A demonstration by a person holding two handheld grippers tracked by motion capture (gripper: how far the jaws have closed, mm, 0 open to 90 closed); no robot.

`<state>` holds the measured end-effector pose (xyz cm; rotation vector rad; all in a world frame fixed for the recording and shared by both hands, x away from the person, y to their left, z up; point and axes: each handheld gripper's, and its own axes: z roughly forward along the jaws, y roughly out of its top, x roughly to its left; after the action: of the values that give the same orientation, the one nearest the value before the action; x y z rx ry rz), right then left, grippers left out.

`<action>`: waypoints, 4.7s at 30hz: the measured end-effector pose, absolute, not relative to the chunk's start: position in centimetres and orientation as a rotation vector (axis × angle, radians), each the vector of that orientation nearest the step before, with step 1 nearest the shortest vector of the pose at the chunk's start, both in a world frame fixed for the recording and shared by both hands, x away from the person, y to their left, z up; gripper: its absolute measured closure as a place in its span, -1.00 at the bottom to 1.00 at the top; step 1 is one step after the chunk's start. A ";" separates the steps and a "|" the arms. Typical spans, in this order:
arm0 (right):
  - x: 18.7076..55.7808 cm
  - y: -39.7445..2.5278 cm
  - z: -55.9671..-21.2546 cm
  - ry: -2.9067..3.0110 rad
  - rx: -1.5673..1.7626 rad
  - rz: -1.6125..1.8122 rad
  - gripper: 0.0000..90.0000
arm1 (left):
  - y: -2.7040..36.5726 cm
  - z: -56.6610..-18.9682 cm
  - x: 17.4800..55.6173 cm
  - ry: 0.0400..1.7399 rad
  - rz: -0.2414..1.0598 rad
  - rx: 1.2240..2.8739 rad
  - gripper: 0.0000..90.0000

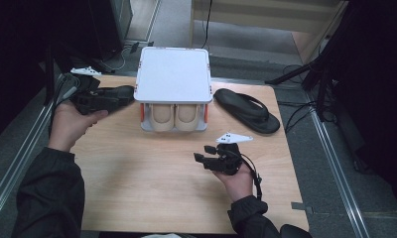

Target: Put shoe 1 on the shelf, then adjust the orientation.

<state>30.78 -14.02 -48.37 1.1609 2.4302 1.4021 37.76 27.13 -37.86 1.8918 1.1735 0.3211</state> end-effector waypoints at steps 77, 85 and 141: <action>27.7 -16.1 -50.0 2.367 1.281 1.350 0.14 | 31.6 -50.2 49.3 1.585 0.424 1.800 1.00; 27.6 -16.2 -50.1 2.367 1.293 1.345 0.13 | 31.5 -50.6 49.4 1.580 0.427 1.825 1.00; 30.7 -15.2 -49.0 2.403 1.221 1.409 0.12 | 31.5 -50.3 38.2 1.528 0.272 1.917 0.95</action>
<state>30.65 -15.22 -49.00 1.2214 2.4035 1.4090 38.16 31.48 -50.25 1.9173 1.5284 0.2720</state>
